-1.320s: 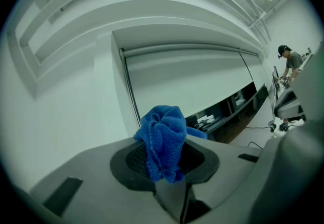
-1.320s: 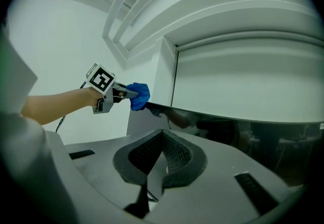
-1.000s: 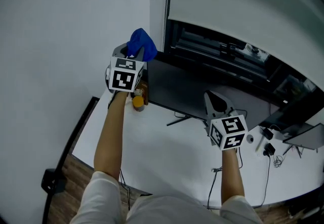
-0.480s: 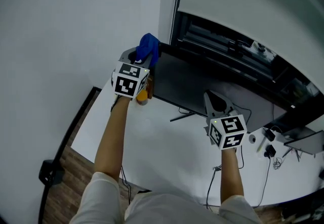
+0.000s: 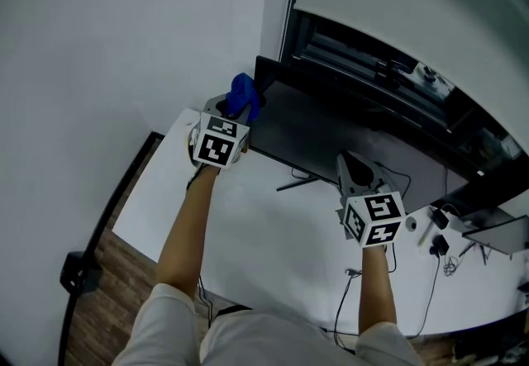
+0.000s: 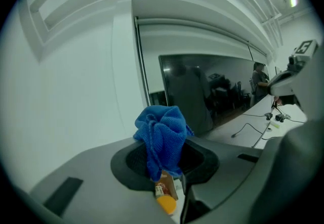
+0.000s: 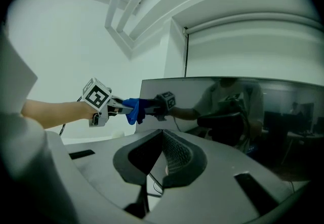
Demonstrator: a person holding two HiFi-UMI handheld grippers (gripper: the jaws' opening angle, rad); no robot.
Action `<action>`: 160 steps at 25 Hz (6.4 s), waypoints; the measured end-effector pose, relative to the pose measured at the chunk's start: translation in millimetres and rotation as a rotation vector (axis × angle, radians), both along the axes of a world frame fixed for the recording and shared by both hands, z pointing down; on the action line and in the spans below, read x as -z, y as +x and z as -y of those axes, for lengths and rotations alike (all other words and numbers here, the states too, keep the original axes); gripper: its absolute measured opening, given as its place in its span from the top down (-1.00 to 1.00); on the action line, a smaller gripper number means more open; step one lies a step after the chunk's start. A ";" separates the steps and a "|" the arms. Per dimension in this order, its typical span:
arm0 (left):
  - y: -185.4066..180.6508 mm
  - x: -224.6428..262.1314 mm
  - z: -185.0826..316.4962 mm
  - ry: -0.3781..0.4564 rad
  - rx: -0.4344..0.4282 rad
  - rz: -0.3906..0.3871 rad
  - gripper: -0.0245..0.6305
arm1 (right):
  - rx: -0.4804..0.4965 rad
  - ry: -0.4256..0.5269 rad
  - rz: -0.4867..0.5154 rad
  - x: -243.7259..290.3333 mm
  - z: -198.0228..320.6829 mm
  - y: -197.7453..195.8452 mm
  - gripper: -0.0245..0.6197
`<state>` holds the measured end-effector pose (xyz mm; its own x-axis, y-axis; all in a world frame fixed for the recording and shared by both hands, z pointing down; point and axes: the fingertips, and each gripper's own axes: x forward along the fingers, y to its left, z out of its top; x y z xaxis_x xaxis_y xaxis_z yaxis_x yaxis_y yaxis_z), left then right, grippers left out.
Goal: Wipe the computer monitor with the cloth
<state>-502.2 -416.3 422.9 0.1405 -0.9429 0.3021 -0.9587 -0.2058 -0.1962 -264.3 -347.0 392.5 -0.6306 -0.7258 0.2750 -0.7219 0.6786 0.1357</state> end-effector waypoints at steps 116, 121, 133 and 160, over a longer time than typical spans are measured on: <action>669.0 -40.6 -39.0 0.083 -0.395 -0.130 0.61 | -0.413 -0.092 0.002 -65.6 -83.2 568.5 0.88; 667.3 38.7 -38.5 0.186 -0.398 -0.111 0.61 | -0.425 -0.027 0.036 -17.0 -86.6 565.1 0.88; 629.7 152.1 -74.3 0.338 -0.441 -0.130 0.61 | -0.389 0.096 0.053 72.2 -100.3 529.2 0.88; 417.4 107.8 -191.5 0.285 -0.415 -0.052 0.58 | -0.202 0.159 -0.008 75.3 -120.8 358.0 0.88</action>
<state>-84.8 -224.8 315.1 0.5293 -0.8481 0.0234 -0.8173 -0.5170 -0.2543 93.8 -226.2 317.2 -0.4668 -0.8713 0.1515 -0.8391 0.4904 0.2353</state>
